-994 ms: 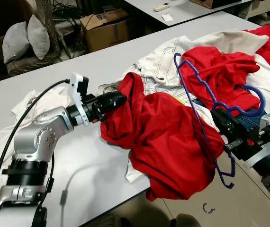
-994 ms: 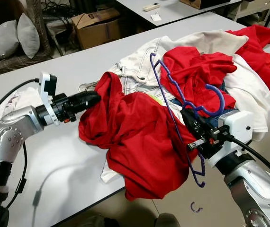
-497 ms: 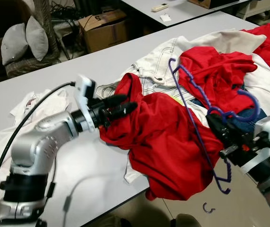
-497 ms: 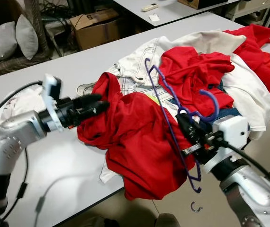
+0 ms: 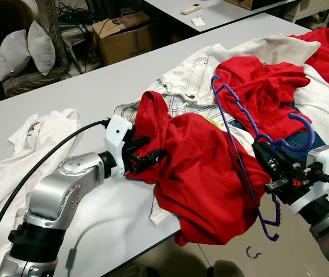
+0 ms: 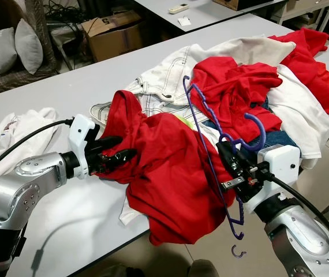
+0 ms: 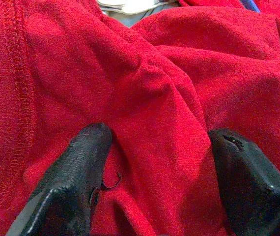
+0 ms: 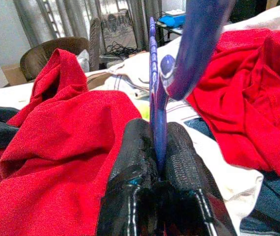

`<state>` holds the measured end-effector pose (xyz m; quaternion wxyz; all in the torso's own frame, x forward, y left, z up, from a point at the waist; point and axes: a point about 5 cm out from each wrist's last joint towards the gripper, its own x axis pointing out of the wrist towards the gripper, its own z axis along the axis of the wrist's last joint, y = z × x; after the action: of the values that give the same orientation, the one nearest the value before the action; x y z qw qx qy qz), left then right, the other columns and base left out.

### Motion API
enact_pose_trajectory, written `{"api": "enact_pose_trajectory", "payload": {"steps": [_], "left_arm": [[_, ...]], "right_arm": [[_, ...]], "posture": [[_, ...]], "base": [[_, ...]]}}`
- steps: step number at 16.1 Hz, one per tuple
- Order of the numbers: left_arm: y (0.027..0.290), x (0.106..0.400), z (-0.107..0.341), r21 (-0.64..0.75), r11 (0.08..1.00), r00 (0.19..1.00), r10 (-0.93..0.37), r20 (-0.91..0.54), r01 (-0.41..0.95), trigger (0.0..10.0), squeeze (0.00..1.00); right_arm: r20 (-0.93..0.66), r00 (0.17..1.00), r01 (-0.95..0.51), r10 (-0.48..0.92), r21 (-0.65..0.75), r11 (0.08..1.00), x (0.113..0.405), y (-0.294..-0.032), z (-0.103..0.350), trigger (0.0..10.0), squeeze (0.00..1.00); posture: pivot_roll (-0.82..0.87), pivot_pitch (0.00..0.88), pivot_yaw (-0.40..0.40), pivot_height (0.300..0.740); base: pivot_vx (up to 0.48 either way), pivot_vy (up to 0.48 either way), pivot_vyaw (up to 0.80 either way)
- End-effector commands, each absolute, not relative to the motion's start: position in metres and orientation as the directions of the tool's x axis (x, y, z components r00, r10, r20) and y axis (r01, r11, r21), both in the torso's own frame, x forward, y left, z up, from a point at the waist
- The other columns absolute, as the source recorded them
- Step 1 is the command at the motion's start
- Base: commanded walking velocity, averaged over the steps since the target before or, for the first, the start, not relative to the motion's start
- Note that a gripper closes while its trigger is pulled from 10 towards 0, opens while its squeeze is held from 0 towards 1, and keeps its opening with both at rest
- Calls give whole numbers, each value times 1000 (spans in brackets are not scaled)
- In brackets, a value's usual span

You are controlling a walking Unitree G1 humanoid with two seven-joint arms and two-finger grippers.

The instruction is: Hang hanger

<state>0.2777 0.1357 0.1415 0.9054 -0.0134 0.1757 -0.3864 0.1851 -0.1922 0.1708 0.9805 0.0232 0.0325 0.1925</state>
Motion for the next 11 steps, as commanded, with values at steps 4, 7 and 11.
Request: {"api": "enact_pose_trajectory", "payload": {"steps": [4,7,11], "left_arm": [[149,284,141,-84,780,728,-612,-307,620,0,0],[155,289,144,-76,804,760,-585,-285,590,0,0],[158,291,148,-94,810,772,-582,-255,580,0,0]], "right_arm": [[-63,919,-385,389,65,921,185,-190,169,10000,0],[-59,917,-392,396,66,918,184,-189,170,10000,0],[-56,914,-397,401,73,915,182,-188,170,10000,0]], "posture": [[-267,0,117,740],[-268,0,118,740],[-269,0,121,740]], "base": [[0,0,0],[0,0,0],[0,0,0]]}}
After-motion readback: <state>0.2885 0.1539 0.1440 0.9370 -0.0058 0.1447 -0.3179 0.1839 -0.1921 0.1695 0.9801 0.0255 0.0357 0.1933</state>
